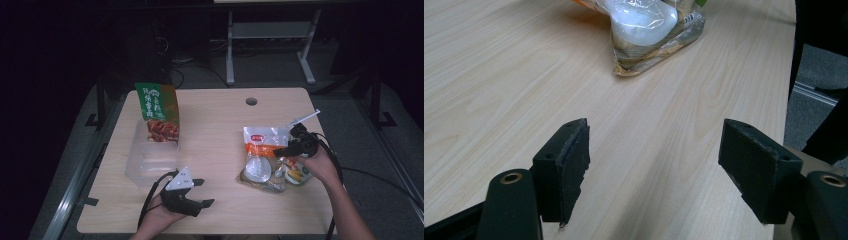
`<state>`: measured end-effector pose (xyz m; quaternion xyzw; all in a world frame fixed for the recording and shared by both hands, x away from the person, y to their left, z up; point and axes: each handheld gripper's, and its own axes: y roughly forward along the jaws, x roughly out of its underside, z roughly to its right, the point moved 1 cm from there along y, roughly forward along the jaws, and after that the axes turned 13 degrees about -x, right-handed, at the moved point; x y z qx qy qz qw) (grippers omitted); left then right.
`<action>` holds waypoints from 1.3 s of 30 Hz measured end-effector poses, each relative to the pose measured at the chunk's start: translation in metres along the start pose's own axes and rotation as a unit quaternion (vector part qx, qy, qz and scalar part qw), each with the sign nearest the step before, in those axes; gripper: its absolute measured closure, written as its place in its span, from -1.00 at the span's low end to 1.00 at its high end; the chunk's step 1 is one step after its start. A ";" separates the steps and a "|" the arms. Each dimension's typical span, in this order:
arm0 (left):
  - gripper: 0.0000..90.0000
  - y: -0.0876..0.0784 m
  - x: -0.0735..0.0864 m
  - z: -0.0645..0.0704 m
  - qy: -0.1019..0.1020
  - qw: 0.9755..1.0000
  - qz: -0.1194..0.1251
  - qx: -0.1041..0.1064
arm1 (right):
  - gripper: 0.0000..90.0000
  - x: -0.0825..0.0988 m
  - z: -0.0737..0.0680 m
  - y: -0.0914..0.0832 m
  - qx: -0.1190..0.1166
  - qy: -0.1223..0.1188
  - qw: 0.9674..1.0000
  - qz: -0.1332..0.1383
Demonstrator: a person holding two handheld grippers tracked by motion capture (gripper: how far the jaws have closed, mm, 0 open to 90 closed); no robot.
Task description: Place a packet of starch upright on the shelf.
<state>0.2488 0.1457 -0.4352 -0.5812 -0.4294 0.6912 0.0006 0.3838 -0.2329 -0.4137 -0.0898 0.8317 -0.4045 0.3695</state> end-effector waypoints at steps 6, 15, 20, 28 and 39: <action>-0.38 0.001 0.000 -0.001 -0.002 1.000 0.000 -0.001 | 0.43 -0.001 -0.002 -0.002 -0.005 -0.008 1.000 0.016; -0.39 0.003 0.000 0.000 -0.006 1.000 -0.002 0.002 | 0.73 -0.002 -0.006 -0.005 -0.016 -0.006 1.000 0.025; -0.39 0.004 0.000 -0.001 -0.013 1.000 -0.001 0.008 | 0.93 -0.002 -0.011 -0.007 -0.024 -0.014 0.999 0.025; -0.39 0.006 -0.003 0.000 -0.026 1.000 0.000 0.017 | 0.99 -0.002 -0.020 -0.012 -0.034 -0.028 0.998 0.033; -0.37 0.008 -0.016 -0.002 -0.040 0.999 0.016 0.022 | 1.00 -0.004 -0.040 -0.022 -0.045 -0.063 0.996 0.051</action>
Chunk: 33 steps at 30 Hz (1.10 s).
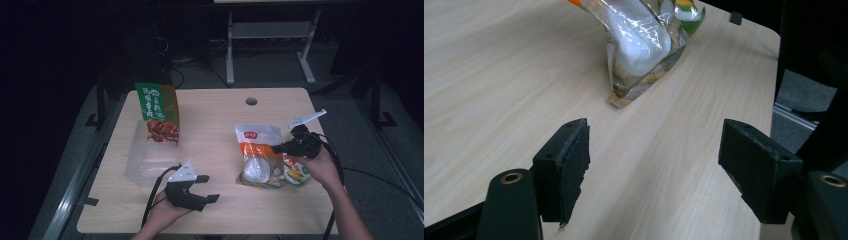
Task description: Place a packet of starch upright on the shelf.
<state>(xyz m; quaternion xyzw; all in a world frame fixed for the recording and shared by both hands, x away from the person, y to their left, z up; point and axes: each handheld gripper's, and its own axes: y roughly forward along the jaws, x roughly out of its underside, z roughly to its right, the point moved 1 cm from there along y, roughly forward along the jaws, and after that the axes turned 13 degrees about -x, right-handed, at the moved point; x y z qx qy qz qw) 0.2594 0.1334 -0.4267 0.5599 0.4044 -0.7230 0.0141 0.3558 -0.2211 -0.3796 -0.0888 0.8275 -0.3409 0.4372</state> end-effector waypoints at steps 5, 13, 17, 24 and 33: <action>-0.33 0.010 -0.009 -0.002 0.006 1.000 -0.004 -0.002 | 1.00 -0.002 -0.011 -0.003 -0.010 -0.020 1.000 0.010; -0.28 0.032 -0.020 -0.006 -0.008 1.000 0.000 -0.002 | 1.00 -0.006 -0.029 -0.009 -0.019 -0.056 0.998 0.016; -0.21 0.046 -0.025 -0.007 -0.018 1.000 0.001 0.000 | 1.00 -0.008 -0.037 -0.008 -0.018 -0.078 0.997 0.015; -0.04 0.065 -0.033 -0.011 -0.037 0.999 0.001 0.009 | 1.00 -0.013 -0.050 -0.006 -0.029 -0.094 0.995 0.014; 0.37 0.065 -0.037 -0.021 -0.060 0.998 0.014 0.016 | 1.00 -0.024 -0.062 0.007 -0.049 -0.119 0.991 0.019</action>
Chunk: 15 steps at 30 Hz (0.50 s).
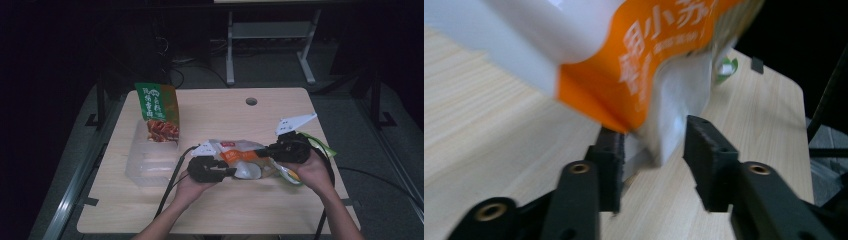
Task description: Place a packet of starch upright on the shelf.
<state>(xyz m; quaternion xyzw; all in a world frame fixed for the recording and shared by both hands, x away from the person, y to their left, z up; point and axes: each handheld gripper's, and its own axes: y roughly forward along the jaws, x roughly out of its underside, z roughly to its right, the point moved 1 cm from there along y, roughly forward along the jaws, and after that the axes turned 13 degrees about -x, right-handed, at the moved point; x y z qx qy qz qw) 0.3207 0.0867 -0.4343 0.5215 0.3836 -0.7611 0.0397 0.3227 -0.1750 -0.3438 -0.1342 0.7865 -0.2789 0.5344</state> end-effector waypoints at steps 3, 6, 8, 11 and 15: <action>0.66 -0.003 -0.001 -0.003 -0.006 1.000 0.004 -0.005 | 1.00 -0.004 -0.001 0.005 -0.010 -0.003 1.000 0.008; 0.95 -0.008 -0.002 -0.007 -0.016 1.000 0.009 -0.013 | 1.00 -0.005 -0.001 0.009 -0.016 -0.004 1.000 0.011; 0.98 -0.010 -0.002 -0.007 -0.005 1.000 0.009 -0.026 | 1.00 -0.005 0.000 0.012 -0.020 -0.004 1.000 0.013; 0.99 -0.011 0.000 -0.005 0.001 0.999 0.009 -0.039 | 1.00 -0.003 0.002 0.015 -0.017 0.001 1.000 0.011; 0.99 -0.011 0.001 -0.004 0.022 0.998 0.000 -0.053 | 0.99 0.000 0.005 0.018 -0.009 0.002 1.000 -0.001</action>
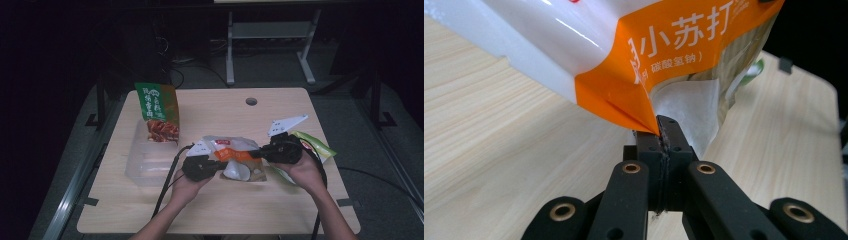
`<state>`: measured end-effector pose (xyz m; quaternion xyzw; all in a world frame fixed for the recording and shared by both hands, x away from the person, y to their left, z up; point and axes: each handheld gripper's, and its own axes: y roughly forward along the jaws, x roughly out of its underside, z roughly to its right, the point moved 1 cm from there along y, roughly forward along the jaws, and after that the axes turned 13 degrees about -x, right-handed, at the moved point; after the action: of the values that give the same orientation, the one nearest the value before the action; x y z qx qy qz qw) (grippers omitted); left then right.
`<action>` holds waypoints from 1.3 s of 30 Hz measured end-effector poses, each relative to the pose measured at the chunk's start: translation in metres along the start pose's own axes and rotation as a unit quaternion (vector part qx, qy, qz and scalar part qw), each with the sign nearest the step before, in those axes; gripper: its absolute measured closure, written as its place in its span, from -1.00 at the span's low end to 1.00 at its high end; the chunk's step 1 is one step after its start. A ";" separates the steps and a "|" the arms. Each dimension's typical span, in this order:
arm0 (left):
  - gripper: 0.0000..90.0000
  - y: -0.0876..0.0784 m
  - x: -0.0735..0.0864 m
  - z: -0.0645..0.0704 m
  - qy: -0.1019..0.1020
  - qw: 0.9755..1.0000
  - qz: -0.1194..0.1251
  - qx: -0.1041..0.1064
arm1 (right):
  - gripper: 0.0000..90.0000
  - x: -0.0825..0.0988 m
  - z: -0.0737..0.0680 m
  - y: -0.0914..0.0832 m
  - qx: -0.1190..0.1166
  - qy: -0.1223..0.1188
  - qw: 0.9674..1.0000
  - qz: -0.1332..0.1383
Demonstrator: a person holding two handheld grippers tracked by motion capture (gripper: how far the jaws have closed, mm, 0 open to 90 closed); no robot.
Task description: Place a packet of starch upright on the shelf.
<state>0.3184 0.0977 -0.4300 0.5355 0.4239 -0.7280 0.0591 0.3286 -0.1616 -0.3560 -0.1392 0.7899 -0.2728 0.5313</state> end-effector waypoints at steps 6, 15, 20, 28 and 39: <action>0.99 -0.001 0.001 -0.001 0.003 1.000 0.001 -0.005 | 0.92 0.005 0.001 0.004 0.010 0.000 1.000 -0.028; 0.98 -0.002 0.002 0.000 0.011 1.000 0.000 -0.008 | 0.75 0.007 0.005 0.021 -0.009 0.007 0.999 -0.033; 0.93 -0.003 0.003 -0.001 0.010 1.000 0.000 -0.006 | 0.95 0.007 0.007 0.026 -0.009 0.007 0.999 -0.037; 0.56 -0.011 0.004 0.000 0.019 1.000 -0.002 -0.007 | 1.00 0.006 0.006 0.024 -0.003 0.011 0.999 -0.035; 0.29 -0.027 0.015 0.006 0.032 0.999 -0.010 -0.002 | 1.00 0.002 0.005 0.016 0.012 0.017 1.000 -0.022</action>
<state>0.2937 0.1161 -0.4268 0.5544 0.4325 -0.7099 0.0394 0.3331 -0.1508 -0.3685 -0.1452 0.7924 -0.2964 0.5130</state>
